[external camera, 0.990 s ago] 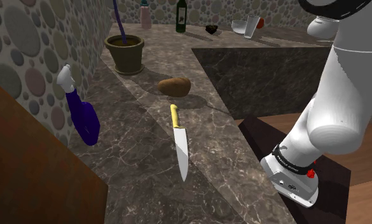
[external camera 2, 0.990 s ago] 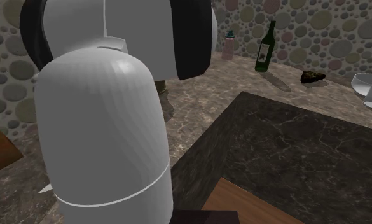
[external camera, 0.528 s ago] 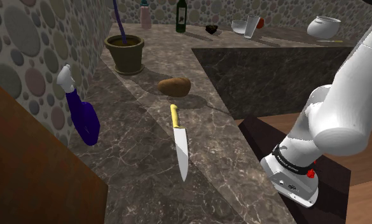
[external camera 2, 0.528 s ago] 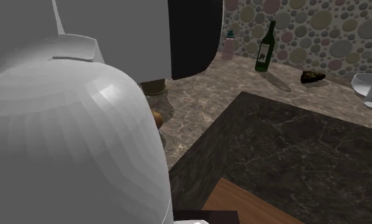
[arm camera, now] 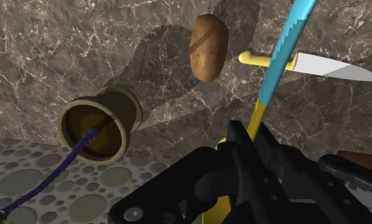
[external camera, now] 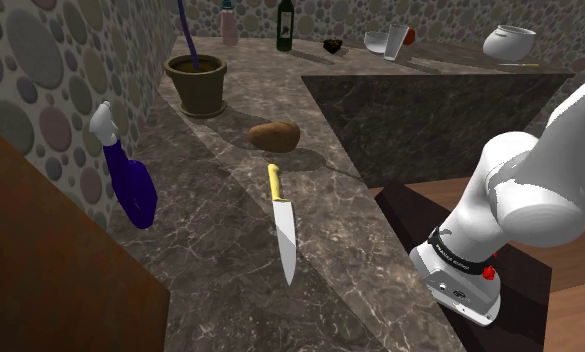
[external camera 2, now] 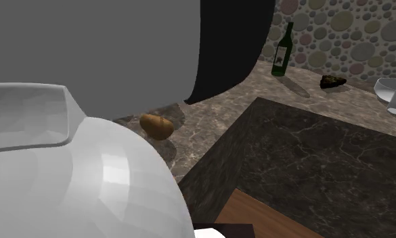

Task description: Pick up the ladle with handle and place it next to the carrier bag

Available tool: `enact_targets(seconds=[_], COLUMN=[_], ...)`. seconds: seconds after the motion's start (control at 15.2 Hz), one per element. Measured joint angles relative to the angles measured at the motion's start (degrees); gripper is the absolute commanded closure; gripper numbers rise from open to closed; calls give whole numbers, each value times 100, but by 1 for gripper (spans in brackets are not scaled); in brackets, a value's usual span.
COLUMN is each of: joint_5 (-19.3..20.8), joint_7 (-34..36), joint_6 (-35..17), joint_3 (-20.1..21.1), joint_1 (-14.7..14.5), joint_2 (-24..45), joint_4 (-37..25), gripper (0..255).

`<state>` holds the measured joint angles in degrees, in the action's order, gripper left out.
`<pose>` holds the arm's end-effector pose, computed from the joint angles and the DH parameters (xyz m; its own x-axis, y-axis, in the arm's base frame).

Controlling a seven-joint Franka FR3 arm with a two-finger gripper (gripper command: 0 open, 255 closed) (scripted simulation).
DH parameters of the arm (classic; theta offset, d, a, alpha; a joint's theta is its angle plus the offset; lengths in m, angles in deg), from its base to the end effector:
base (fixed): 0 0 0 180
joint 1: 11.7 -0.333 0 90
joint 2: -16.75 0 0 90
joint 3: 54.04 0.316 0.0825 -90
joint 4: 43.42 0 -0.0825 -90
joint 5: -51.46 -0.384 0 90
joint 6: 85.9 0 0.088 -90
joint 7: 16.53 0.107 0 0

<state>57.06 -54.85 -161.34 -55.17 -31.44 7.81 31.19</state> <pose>0.4336 0.1317 0.8013 0.5651 0.8211 0.0807 0.8033 -0.5699 0.1732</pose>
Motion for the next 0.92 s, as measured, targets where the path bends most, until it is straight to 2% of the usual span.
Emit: enact_targets(seconds=[0.4,0.92], joint_5=[13,-76], joint_7=[848,2024], joint_6=[72,338], joint_3=[548,1370], joint_1=[-310,-677], joint_2=[-589,-812], joint_4=[601,676], gripper=[255,255])
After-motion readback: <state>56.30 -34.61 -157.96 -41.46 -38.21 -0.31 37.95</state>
